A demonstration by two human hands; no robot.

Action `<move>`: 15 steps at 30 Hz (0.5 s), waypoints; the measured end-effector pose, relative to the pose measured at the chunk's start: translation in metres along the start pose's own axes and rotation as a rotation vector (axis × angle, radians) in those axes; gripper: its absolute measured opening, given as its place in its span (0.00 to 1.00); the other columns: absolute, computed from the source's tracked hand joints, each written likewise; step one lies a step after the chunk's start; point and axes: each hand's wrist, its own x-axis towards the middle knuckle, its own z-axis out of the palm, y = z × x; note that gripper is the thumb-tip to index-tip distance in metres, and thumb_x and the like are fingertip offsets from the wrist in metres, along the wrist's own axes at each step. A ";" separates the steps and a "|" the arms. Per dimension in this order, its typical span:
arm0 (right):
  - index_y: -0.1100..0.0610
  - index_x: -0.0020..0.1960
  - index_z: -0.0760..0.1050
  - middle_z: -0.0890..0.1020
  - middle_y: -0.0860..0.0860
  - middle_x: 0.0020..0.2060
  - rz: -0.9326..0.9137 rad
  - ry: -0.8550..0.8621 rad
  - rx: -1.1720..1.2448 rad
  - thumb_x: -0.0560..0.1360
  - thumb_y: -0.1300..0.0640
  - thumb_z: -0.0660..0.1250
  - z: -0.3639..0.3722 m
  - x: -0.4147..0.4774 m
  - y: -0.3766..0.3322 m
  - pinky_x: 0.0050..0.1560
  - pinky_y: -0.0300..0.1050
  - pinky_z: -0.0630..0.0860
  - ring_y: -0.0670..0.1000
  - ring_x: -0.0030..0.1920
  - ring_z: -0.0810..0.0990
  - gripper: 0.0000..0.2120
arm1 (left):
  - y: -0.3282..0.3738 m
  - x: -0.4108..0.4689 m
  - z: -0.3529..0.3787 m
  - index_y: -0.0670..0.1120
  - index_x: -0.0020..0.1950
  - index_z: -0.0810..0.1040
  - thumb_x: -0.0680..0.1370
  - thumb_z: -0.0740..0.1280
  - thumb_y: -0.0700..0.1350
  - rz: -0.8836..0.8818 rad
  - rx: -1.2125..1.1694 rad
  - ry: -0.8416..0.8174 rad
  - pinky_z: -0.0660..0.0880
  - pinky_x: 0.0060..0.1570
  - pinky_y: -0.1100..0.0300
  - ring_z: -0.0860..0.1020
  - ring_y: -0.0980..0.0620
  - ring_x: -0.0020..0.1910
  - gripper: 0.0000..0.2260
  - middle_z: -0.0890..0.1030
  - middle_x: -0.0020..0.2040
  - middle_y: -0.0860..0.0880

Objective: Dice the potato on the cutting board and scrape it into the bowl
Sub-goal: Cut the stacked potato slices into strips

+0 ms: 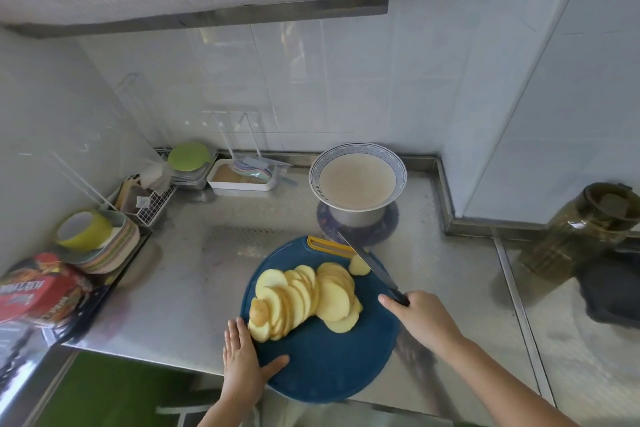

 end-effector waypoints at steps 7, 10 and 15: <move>0.55 0.31 0.67 0.71 0.48 0.26 0.040 0.051 -0.021 0.78 0.38 0.64 0.013 0.001 -0.004 0.31 0.39 0.65 0.48 0.29 0.72 0.25 | 0.009 0.003 -0.019 0.54 0.77 0.39 0.59 0.81 0.56 0.210 -0.207 0.033 0.60 0.72 0.49 0.53 0.49 0.76 0.62 0.47 0.78 0.51; 0.55 0.31 0.67 0.72 0.48 0.26 0.043 0.055 -0.016 0.78 0.39 0.64 0.023 0.000 -0.009 0.29 0.37 0.64 0.47 0.29 0.71 0.24 | 0.014 0.017 -0.026 0.57 0.76 0.36 0.57 0.82 0.57 0.238 -0.171 -0.004 0.63 0.71 0.49 0.56 0.50 0.75 0.64 0.51 0.78 0.52; 0.53 0.31 0.68 0.73 0.48 0.26 0.083 0.077 0.010 0.78 0.39 0.64 0.042 0.004 -0.016 0.30 0.38 0.65 0.47 0.30 0.74 0.24 | 0.020 0.031 -0.030 0.58 0.76 0.37 0.60 0.82 0.50 0.301 -0.198 -0.059 0.64 0.67 0.54 0.61 0.51 0.72 0.62 0.59 0.75 0.52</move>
